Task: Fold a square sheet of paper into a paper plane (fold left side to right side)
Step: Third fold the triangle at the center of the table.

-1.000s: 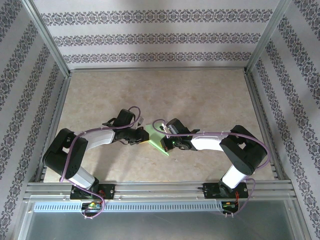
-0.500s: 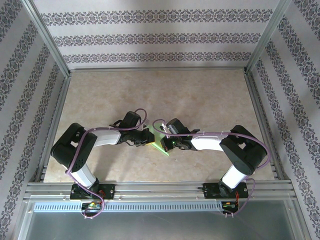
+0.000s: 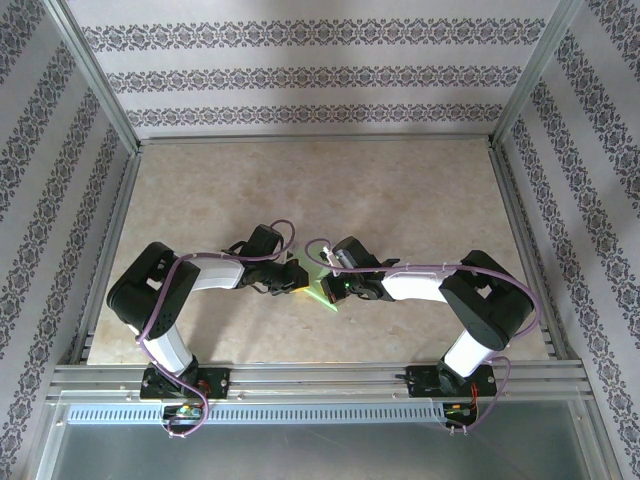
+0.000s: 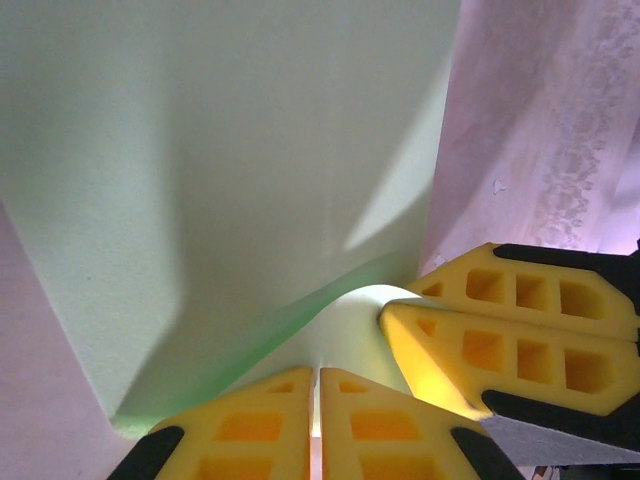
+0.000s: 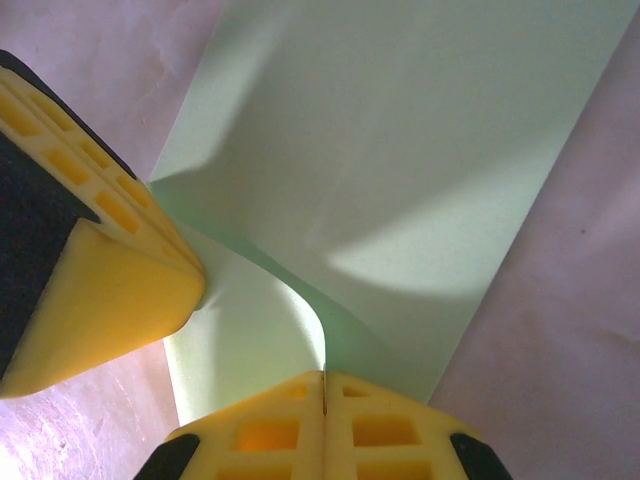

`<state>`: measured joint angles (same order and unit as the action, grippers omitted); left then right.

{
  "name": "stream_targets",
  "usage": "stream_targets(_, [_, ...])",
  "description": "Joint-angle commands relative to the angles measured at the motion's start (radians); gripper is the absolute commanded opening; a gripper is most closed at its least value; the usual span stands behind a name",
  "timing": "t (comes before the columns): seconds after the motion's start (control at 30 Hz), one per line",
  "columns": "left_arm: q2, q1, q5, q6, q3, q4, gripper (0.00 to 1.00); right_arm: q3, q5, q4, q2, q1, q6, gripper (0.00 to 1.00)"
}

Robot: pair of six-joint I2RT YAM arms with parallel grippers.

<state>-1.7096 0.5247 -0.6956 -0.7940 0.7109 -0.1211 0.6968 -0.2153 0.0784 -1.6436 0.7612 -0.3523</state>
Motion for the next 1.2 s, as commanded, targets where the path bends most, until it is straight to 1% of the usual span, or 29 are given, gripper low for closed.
stream_targets(0.0, [-0.027,0.012,0.022,0.006,0.018,-0.012,0.11,-0.002,0.005,-0.077,-0.028,-0.002,0.02,0.0])
stream_targets(0.27, [-0.051,0.012,0.039,0.009,0.027,0.009,0.1,0.009,0.007,-0.083,-0.028,-0.001,0.021,0.0])
stream_targets(0.47, [-0.054,0.013,0.088,0.028,0.044,0.107,0.07,0.024,0.004,-0.091,-0.015,-0.011,0.009,0.01])
stream_targets(0.7, [-0.071,0.011,0.123,0.038,0.057,0.19,0.06,0.066,-0.022,-0.109,0.025,-0.04,-0.015,0.13])
stream_targets(0.9, [-0.084,0.013,0.131,0.032,0.057,0.197,0.06,0.087,-0.012,-0.174,0.083,-0.076,-0.049,0.3])
stream_targets(1.0, [-0.087,0.014,0.13,0.031,0.057,0.193,0.05,0.087,-0.015,-0.227,0.13,-0.101,-0.071,0.33])
stream_targets(1.1, [-0.085,0.014,0.131,0.031,0.058,0.195,0.05,0.068,-0.089,-0.238,0.186,-0.126,-0.117,0.32])
stream_targets(1.17, [-0.084,0.016,0.13,0.029,0.057,0.195,0.05,0.052,-0.202,-0.231,0.21,-0.147,-0.175,0.25])
